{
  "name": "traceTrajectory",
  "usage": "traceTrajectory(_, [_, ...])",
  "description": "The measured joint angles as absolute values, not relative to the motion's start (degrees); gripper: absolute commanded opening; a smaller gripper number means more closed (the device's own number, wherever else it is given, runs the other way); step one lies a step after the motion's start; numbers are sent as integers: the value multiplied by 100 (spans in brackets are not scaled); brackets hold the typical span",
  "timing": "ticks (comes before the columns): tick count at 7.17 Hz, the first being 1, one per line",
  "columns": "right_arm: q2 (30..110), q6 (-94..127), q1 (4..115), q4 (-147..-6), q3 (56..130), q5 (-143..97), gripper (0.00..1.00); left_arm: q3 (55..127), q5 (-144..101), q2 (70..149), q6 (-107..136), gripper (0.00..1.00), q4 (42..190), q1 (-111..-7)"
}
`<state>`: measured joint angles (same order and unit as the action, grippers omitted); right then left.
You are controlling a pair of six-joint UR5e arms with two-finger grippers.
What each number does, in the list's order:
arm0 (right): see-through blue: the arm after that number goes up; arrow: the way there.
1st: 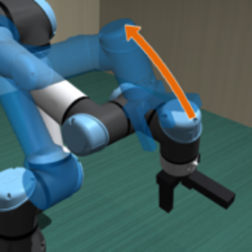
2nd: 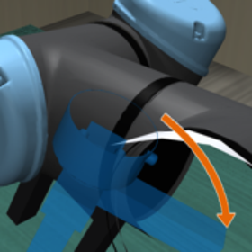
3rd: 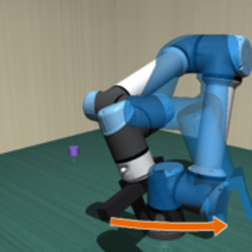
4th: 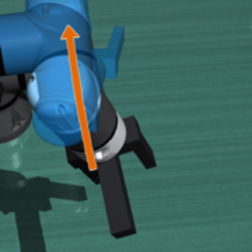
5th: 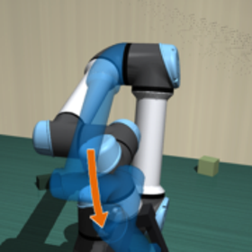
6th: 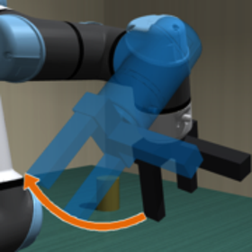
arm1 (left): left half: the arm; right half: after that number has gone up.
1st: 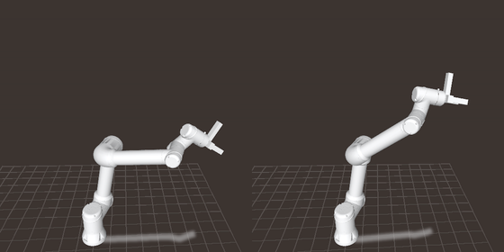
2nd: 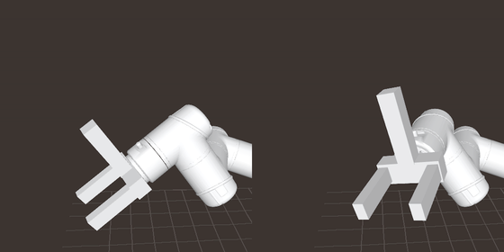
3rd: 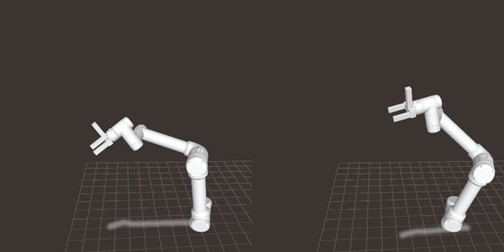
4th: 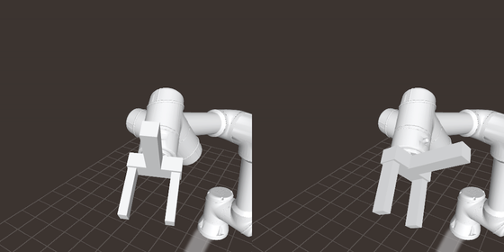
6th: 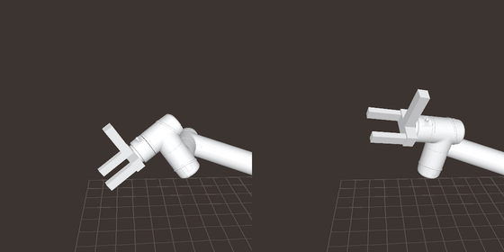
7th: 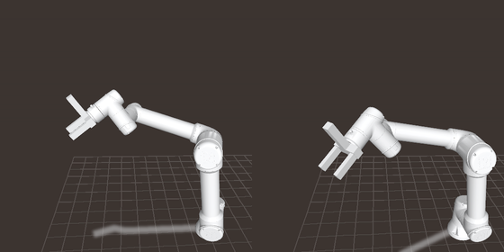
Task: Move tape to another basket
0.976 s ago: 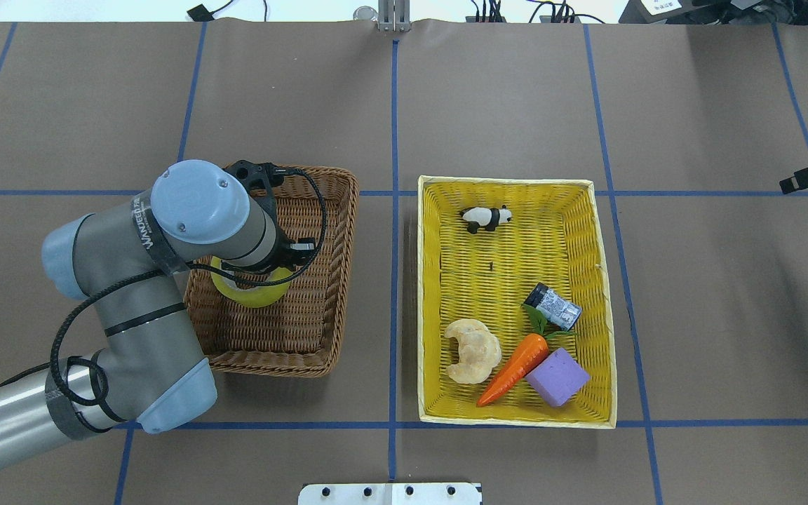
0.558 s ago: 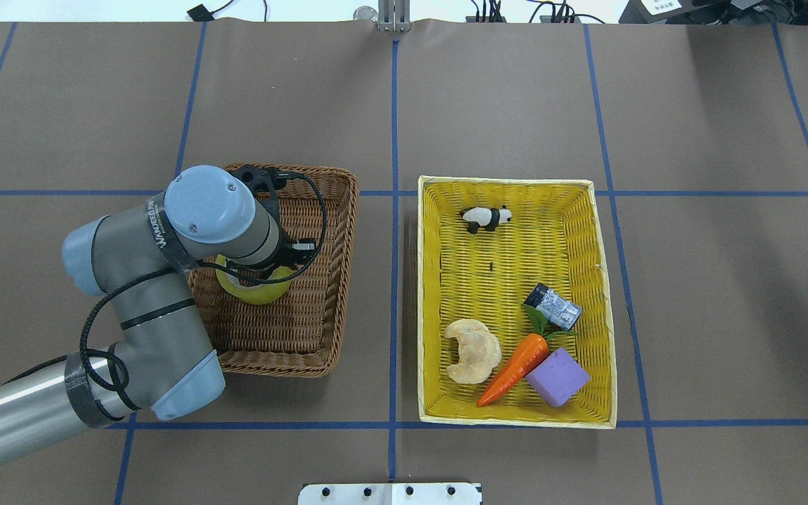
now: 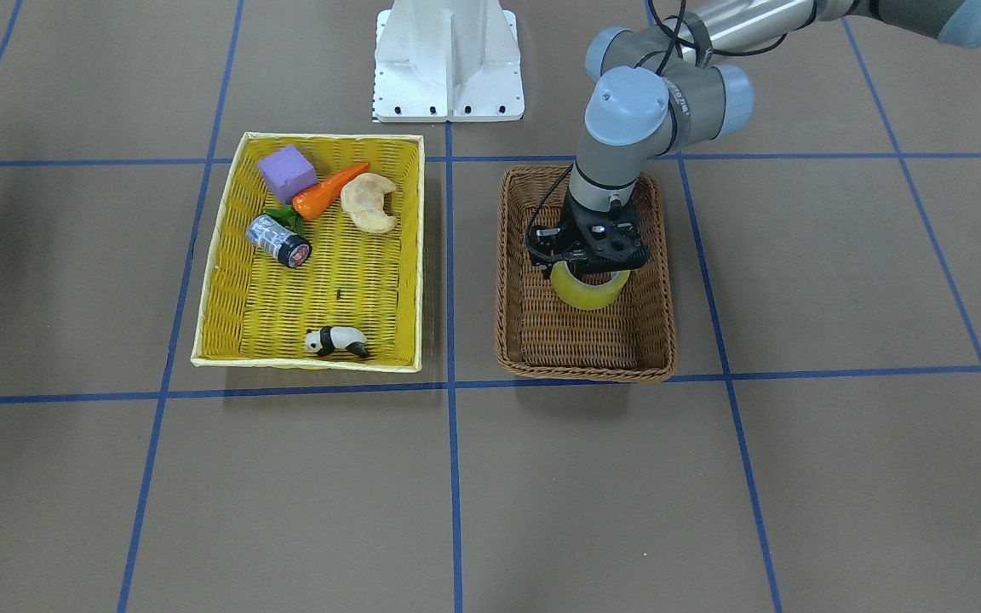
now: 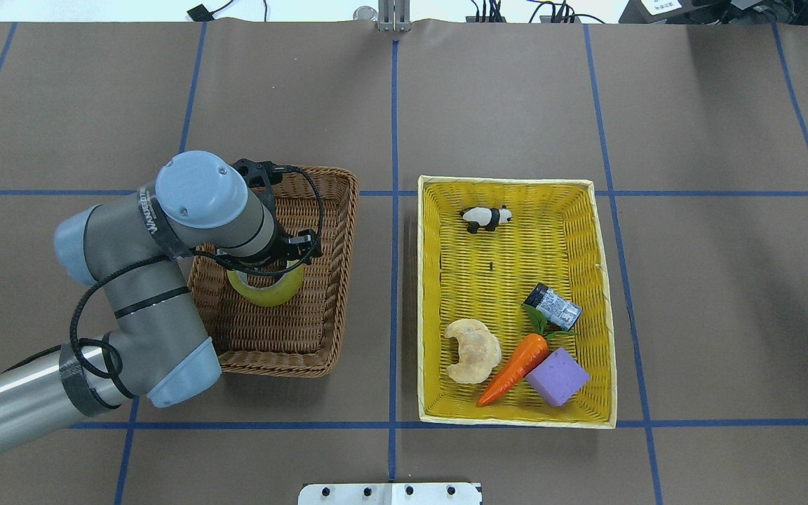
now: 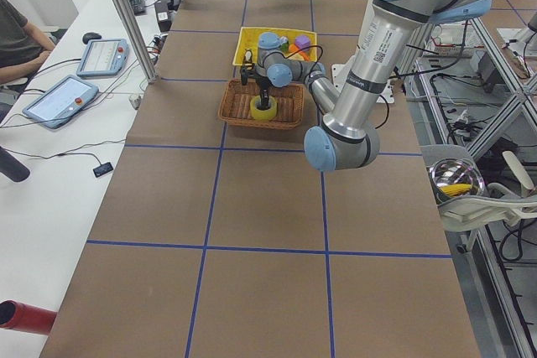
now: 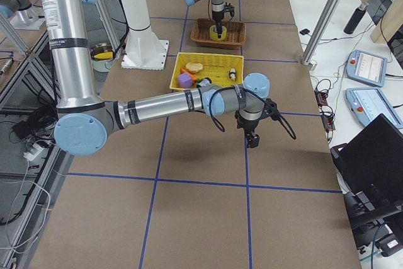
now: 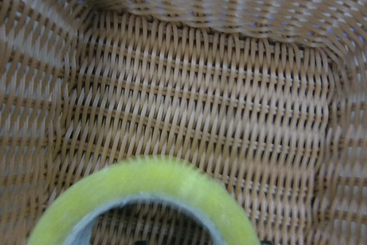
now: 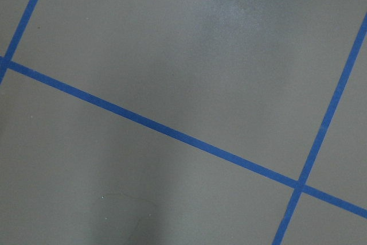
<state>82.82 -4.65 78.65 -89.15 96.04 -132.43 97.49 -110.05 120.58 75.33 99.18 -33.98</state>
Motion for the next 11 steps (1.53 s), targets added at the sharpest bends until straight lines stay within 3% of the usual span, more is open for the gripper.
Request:
traceTrajectory(3, [8277, -460, 7878, -9009, 9724, -13251, 100, 10941, -11519, 11819, 6956, 98, 9136, -4088])
traceTrajectory(6, [8256, -444, 7902, -9536, 10126, -13226, 100, 12029, -11915, 10457, 4916, 98, 8542, -5084])
traceTrajectory(8, [8285, -416, 7915, -9712, 10270, -13212, 100, 11860, -12389, 9692, 2689, 98, 8484, -6324])
traceTrajectory(11, [8396, -421, 7969, -9754, 10287, -13272, 100, 10750, -13107, 9253, -30, 98, 8483, -7902])
